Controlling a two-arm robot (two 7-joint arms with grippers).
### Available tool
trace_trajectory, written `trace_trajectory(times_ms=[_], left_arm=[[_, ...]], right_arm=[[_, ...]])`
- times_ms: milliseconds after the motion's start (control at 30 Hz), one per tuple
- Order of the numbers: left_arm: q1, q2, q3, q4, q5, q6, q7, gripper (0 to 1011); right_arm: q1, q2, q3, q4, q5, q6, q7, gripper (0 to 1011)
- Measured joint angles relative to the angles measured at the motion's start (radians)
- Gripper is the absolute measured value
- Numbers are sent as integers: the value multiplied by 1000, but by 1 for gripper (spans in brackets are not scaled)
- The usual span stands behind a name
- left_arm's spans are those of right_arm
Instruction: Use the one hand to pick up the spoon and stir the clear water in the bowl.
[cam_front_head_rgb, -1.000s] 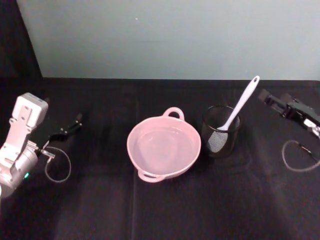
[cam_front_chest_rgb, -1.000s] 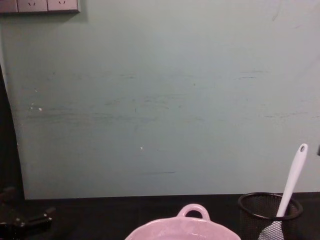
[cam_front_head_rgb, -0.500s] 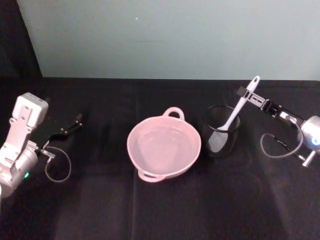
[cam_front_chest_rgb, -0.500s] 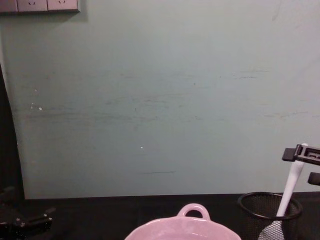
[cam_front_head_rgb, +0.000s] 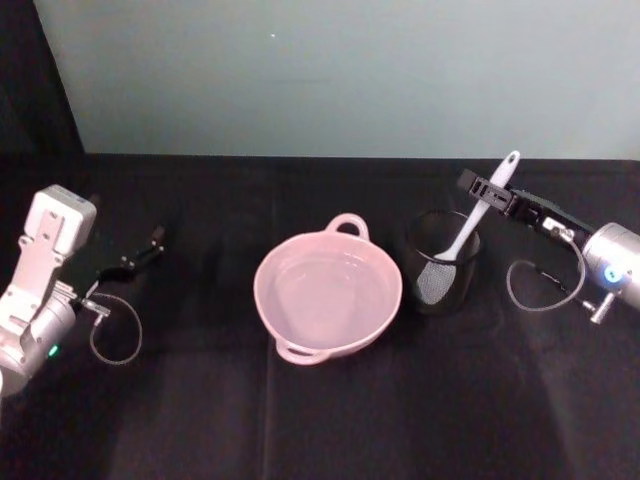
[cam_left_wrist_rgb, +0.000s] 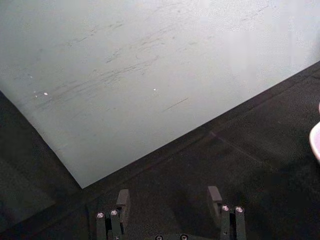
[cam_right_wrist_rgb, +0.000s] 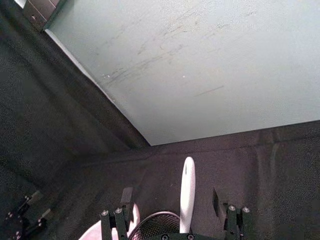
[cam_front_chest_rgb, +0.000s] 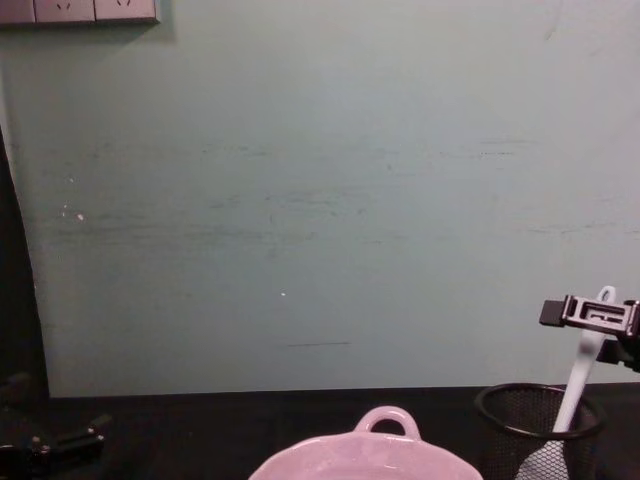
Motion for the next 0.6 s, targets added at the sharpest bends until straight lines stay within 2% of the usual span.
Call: trace_trajectory(times_ms=[233, 600], left_arm=[[0, 0, 0, 0, 0, 0, 0, 1011], [0, 0, 0, 0, 0, 0, 0, 1011]], right_arm=[[1, -1, 3, 0, 1, 1, 1, 997], [1, -3, 5, 0, 2, 4, 1, 735]])
